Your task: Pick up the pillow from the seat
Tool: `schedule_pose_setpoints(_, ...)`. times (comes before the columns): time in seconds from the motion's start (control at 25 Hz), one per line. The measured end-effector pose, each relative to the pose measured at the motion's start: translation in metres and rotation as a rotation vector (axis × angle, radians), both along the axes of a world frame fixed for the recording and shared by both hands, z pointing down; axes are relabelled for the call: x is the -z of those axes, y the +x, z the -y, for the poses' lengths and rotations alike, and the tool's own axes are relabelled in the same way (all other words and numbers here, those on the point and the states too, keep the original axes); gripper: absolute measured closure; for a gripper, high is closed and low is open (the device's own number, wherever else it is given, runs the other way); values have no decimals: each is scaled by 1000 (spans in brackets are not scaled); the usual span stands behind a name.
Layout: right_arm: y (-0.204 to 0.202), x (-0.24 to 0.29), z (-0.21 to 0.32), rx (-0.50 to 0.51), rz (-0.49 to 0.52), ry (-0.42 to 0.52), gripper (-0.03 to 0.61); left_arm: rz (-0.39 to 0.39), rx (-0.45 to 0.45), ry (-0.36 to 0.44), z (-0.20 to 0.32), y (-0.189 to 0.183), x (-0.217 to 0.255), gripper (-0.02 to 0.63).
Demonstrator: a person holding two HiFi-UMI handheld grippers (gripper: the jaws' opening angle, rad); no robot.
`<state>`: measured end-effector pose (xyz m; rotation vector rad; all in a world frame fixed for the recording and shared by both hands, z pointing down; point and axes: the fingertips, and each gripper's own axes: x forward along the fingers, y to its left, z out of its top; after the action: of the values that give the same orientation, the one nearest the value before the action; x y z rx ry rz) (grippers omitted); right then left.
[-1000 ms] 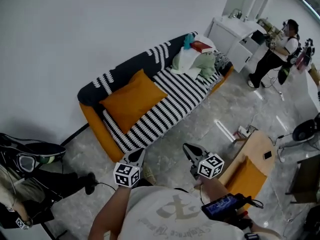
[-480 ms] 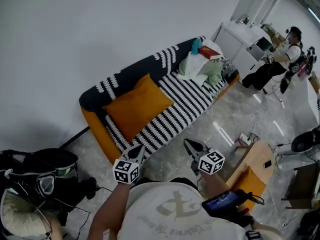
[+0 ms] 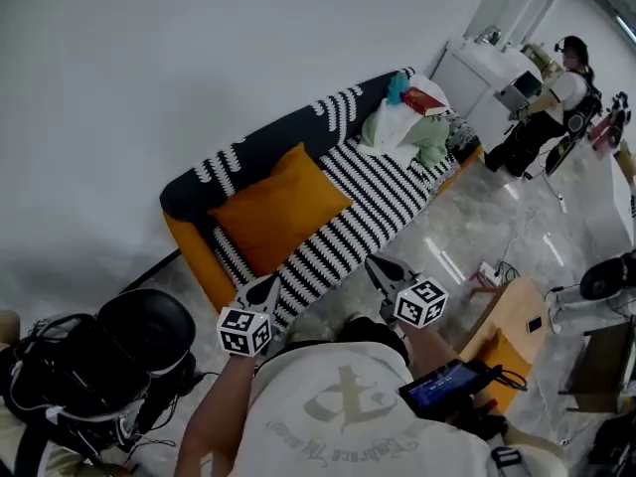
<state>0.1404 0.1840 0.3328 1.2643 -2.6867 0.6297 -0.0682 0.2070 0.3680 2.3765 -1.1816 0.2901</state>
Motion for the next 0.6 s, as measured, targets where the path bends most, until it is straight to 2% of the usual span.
schedule_pose_setpoints(0.16, -7, 0, 8, 19, -1, -6, 565, 3, 29, 16, 5, -9, 8, 604)
schedule_pose_setpoints(0.36, -13, -36, 69, 61, 1, -6, 565, 17, 67, 5, 52, -16, -28, 604)
schedule_pose_setpoints(0.6, -51, -56, 146, 137, -5, -30, 565, 34, 119, -37, 117, -48, -45, 604)
